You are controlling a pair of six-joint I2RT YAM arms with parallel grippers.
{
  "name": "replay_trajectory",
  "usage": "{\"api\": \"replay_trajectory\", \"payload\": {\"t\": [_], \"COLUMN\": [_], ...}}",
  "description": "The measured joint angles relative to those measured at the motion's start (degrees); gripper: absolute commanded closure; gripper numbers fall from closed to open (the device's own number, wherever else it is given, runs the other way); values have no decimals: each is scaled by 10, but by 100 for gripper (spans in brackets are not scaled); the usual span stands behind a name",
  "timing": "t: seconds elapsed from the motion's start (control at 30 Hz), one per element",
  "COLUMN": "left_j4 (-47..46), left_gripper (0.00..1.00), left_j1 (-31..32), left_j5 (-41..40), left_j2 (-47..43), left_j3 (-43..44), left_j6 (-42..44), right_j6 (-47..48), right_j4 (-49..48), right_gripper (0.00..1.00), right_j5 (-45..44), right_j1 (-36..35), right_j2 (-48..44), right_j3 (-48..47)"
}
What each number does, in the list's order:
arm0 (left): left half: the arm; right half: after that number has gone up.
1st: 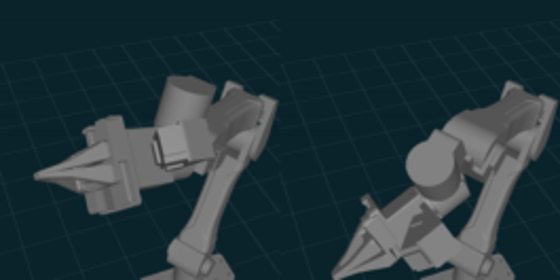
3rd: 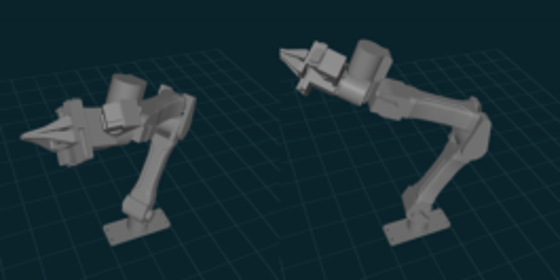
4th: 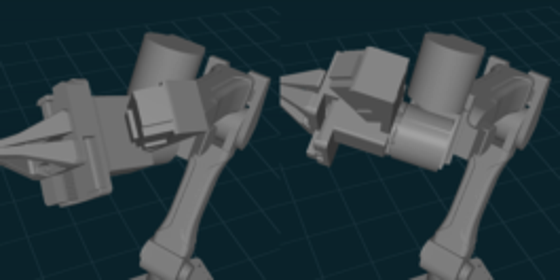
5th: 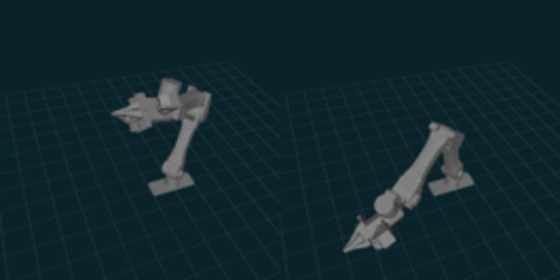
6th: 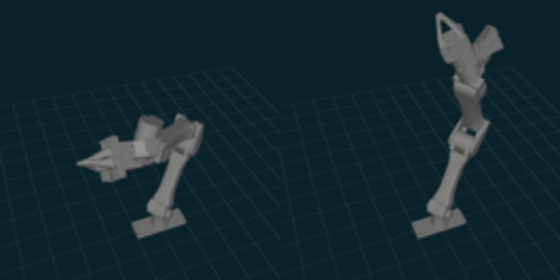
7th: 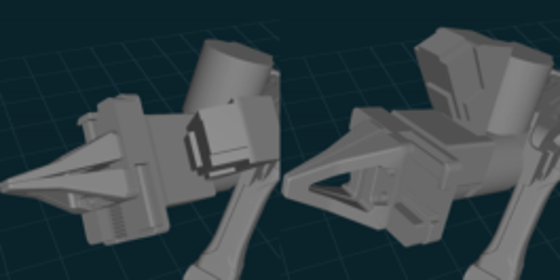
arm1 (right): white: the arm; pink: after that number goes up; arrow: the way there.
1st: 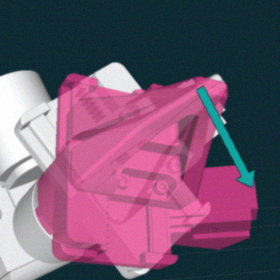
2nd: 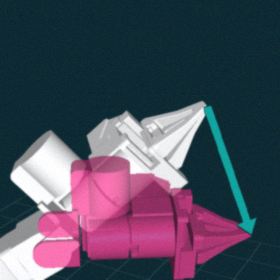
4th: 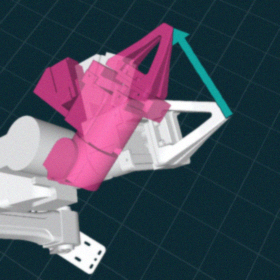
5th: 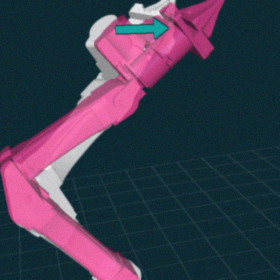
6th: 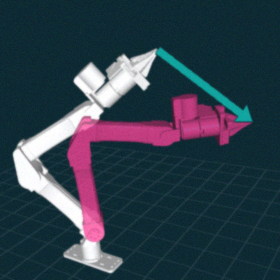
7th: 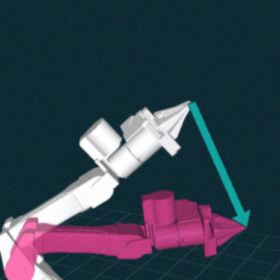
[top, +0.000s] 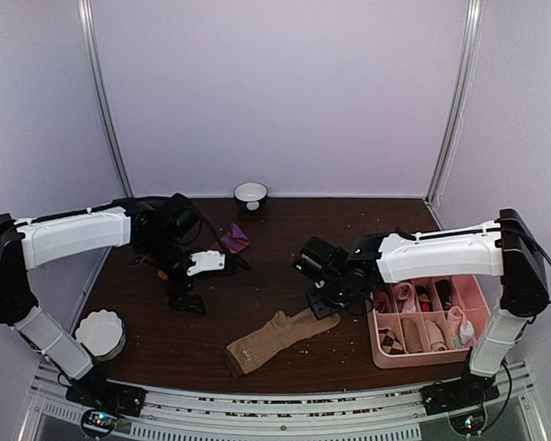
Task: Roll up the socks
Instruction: Adjust the sock at the center of the board.
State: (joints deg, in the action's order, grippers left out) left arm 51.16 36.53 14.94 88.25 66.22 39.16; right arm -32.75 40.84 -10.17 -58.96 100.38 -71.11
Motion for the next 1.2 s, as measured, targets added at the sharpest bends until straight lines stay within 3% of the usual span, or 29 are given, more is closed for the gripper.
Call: {"api": "replay_trajectory", "payload": {"t": [0.23,0.4,0.63,0.87,0.93,0.97,1.07,1.17,1.2], "left_j4": [30,29,14,-11,-22,-26,-38,-37,-38], "left_gripper": [12,12,12,11,11,11,11,11,11], "left_j1": [96,140,142,142,142,141,127,78,58], "left_j5": [10,18,18,18,18,18,30,63,71], "left_j2": [25,34,61,70,74,75,75,77,80], "left_j3": [0,0,-5,-9,-9,-9,-9,-2,5], "left_j6": [41,52,55,54,53,51,40,24,17], "right_j6": [-85,-97,-73,-24,-9,-1,30,56,67], "right_j4": [-47,-64,-60,-53,-65,-70,-100,-166,-191], "right_gripper": [90,96,98,83,75,68,32,3,0], "right_j5": [78,98,102,106,104,103,91,68,58], "right_j1": [35,61,93,109,110,111,113,111,110], "right_j2": [59,83,173,279,295,296,284,204,158], "right_j3": [33,16,-110,-274,-302,-307,-297,-193,-138]}}
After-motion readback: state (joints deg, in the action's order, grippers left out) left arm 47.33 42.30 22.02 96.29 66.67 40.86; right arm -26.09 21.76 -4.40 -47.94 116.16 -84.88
